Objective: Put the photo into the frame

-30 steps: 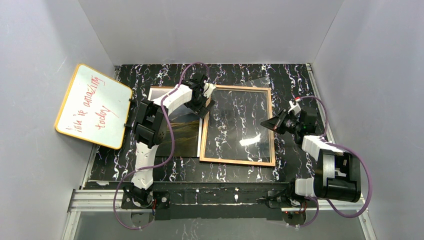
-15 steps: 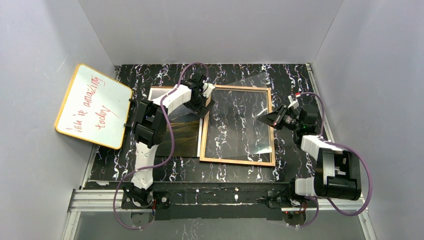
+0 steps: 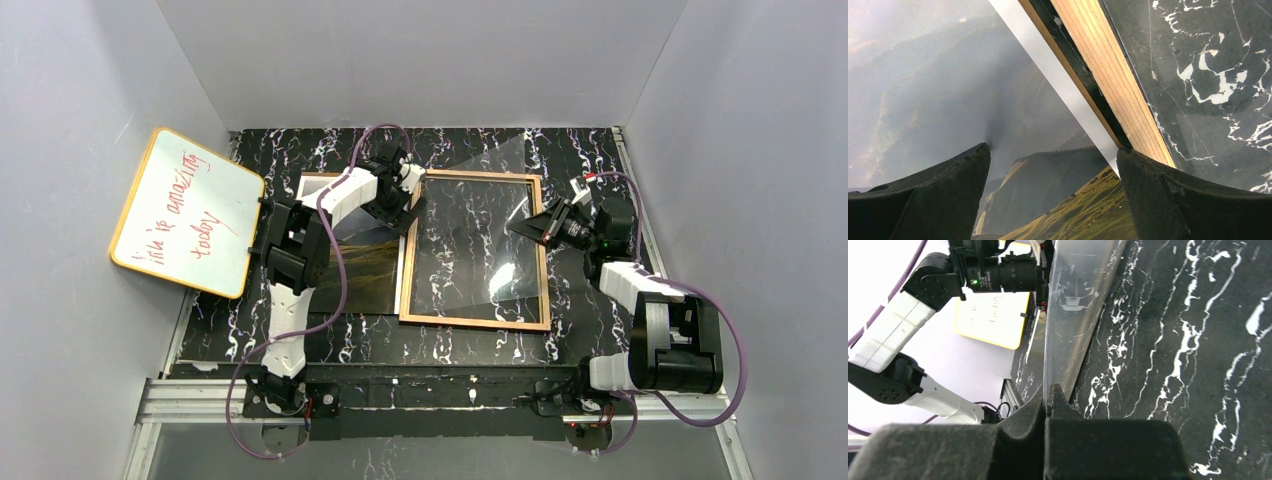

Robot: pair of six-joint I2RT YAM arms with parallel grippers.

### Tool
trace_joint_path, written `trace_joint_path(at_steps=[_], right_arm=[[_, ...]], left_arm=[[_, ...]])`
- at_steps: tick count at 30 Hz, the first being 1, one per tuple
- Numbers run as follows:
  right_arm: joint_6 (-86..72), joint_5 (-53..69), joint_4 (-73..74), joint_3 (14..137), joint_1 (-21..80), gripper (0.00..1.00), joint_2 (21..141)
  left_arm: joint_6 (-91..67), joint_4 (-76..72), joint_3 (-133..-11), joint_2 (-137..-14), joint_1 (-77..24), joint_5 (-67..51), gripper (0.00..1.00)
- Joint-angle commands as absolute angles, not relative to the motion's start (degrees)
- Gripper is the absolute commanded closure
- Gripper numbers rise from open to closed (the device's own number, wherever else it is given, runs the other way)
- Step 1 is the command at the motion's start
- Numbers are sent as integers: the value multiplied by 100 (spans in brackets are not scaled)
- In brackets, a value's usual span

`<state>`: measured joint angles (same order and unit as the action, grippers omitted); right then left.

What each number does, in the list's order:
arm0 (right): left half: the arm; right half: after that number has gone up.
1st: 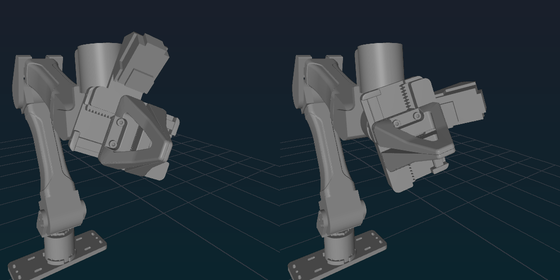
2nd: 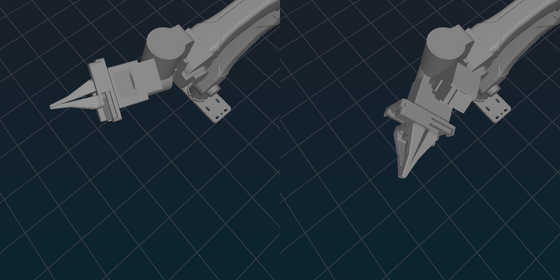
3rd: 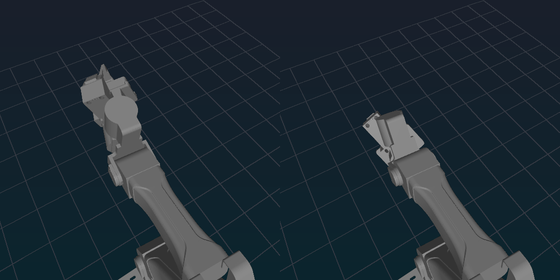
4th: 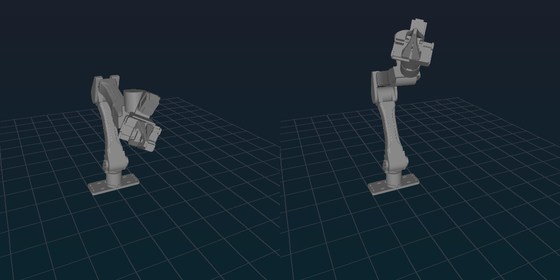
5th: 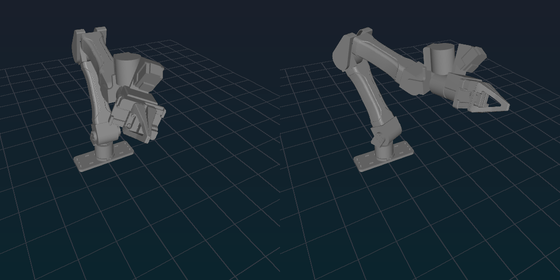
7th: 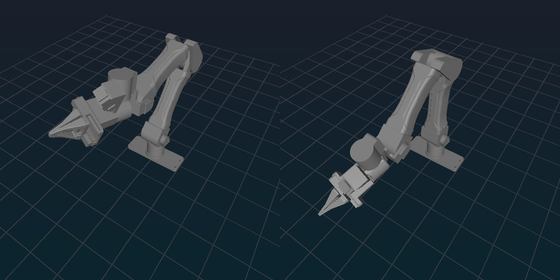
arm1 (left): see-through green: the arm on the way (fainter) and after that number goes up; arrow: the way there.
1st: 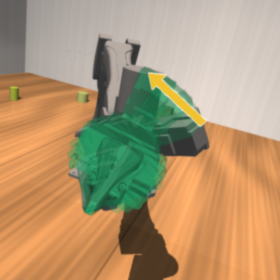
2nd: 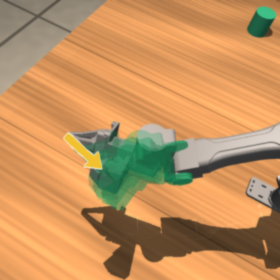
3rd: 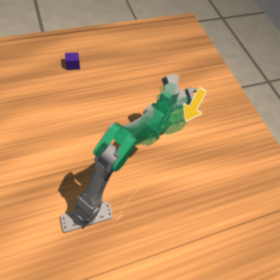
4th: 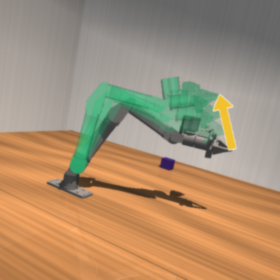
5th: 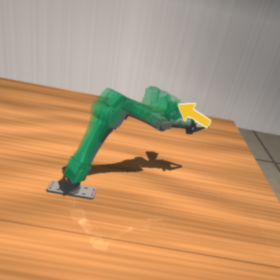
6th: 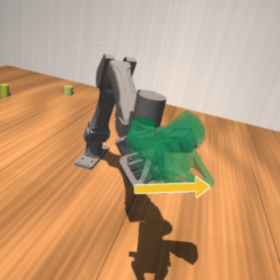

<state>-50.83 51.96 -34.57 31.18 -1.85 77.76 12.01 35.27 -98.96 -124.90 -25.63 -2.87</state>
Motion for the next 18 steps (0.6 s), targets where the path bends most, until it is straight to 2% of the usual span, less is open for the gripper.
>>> trace_joint_path(at_steps=[1,7,13,18], right_arm=[[-5268,5431,-3824,3423,-17,99,7825],[-5590,5518,-4253,3330,-13,99,7830],[-5510,5426,-4057,3333,-12,99,7890],[-4971,5179,-3061,3547,-11,97,7958]], left_arm=[[1020,3700,-9866,-12343,-2536,-759,4],[988,3699,-9894,-12353,-2496,-758,5],[983,3699,-9890,-12327,-2488,-676,5],[1083,3688,-9835,-12287,-2487,-551,5]])
